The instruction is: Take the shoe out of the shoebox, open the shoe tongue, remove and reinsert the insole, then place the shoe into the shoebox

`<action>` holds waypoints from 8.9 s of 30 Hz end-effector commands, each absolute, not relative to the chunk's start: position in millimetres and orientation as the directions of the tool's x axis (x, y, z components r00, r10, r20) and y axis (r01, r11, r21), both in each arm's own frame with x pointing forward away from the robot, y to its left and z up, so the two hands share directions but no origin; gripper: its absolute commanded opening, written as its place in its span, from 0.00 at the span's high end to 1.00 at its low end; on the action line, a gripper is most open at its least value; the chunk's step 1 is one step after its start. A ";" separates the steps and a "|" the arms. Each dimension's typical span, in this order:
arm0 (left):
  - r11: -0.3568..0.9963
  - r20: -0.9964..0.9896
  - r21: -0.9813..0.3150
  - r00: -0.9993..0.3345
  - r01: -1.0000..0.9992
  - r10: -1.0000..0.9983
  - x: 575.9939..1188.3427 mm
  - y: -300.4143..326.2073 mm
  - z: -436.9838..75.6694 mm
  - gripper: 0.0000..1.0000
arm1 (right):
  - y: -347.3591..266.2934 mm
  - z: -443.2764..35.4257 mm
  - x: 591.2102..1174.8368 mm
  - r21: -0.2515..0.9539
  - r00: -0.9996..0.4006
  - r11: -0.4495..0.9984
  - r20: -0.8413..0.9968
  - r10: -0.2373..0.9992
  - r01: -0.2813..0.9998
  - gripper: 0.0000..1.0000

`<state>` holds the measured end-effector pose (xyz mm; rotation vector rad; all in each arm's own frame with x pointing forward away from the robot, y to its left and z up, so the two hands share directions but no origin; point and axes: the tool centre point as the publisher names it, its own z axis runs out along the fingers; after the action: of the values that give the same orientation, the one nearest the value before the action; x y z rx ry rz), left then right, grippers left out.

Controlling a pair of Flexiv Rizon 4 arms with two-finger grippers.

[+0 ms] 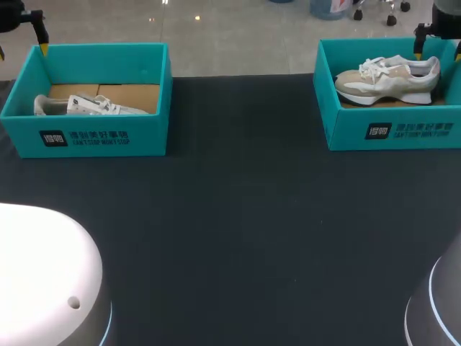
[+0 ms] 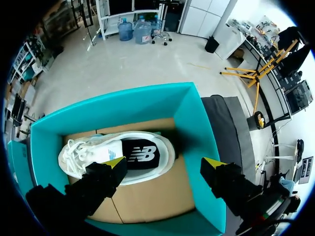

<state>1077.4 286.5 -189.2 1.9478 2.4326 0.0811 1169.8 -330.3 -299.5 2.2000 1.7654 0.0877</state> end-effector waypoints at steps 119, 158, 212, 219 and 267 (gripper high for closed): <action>0.218 0.016 0.057 -0.219 0.974 0.976 1076.4 286.4 -188.8 0.00 | -329.0 -156.9 1106.7 0.230 0.372 -0.321 -0.228 0.900 0.919 1.00; 0.218 0.016 0.057 -0.219 0.974 0.976 1076.4 286.4 -188.8 0.00 | -271.1 -152.5 1015.4 0.231 0.314 -0.251 -0.297 0.902 0.940 1.00; 0.218 0.016 0.057 -0.219 0.974 0.976 1076.4 286.4 -188.8 0.00 | -42.7 -201.6 758.4 0.156 0.051 0.001 -0.332 0.942 0.988 1.00; 0.218 0.016 0.057 -0.219 0.974 0.976 1076.4 286.4 -188.8 0.00 | -42.7 -201.6 758.4 0.156 0.051 0.001 -0.332 0.942 0.988 1.00; 0.218 0.016 0.057 -0.219 0.974 0.976 1076.4 286.4 -188.8 0.00 | 90.9 -342.4 722.2 0.132 0.082 -0.039 -0.340 0.937 0.991 1.00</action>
<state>1077.4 286.6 -189.1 1.9477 2.4327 0.0811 715.4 79.1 -321.4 2.0397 1.9257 -0.2054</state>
